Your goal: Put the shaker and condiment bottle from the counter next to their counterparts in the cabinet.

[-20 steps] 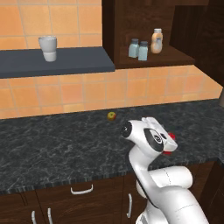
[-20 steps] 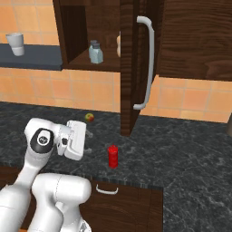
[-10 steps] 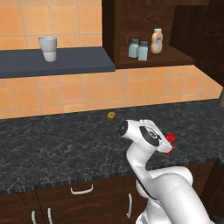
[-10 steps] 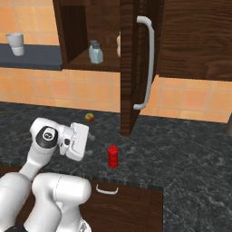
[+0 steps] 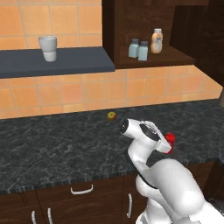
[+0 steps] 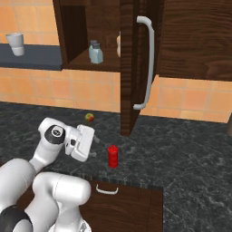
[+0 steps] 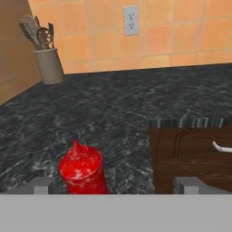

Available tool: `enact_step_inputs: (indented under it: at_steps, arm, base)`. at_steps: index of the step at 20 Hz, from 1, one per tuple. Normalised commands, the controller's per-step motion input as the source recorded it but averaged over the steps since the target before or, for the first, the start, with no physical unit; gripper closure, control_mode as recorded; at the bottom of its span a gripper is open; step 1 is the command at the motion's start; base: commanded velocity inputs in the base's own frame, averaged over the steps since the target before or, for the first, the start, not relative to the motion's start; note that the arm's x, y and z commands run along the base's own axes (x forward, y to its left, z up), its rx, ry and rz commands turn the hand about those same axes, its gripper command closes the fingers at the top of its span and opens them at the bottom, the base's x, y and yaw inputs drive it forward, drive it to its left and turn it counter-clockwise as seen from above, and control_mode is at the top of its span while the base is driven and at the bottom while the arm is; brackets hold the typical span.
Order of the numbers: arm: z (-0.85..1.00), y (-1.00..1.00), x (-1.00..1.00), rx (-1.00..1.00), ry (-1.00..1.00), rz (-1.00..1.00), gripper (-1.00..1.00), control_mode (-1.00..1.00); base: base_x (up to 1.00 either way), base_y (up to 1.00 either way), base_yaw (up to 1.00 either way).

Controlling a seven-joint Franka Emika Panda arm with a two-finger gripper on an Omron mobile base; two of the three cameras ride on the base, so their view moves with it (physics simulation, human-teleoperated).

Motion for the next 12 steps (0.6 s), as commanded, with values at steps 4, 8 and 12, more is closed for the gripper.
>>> enact_step_inputs:
  at_steps: [4, 8, 12]
  arm:
    - [-0.56, -0.24, 0.13, 0.00, 0.00, 0.00, -1.00, -1.00]
    - [-0.60, -0.19, 0.14, 0.00, 0.00, 0.00, -1.00, -1.00]
    - [-0.52, -0.20, 0.08, 0.00, 0.00, 0.00, -1.00, -1.00]
  base:
    - [0.00, 0.00, 0.00]
    - [0.00, 0.00, 0.00]
    - [0.00, 0.00, 0.00]
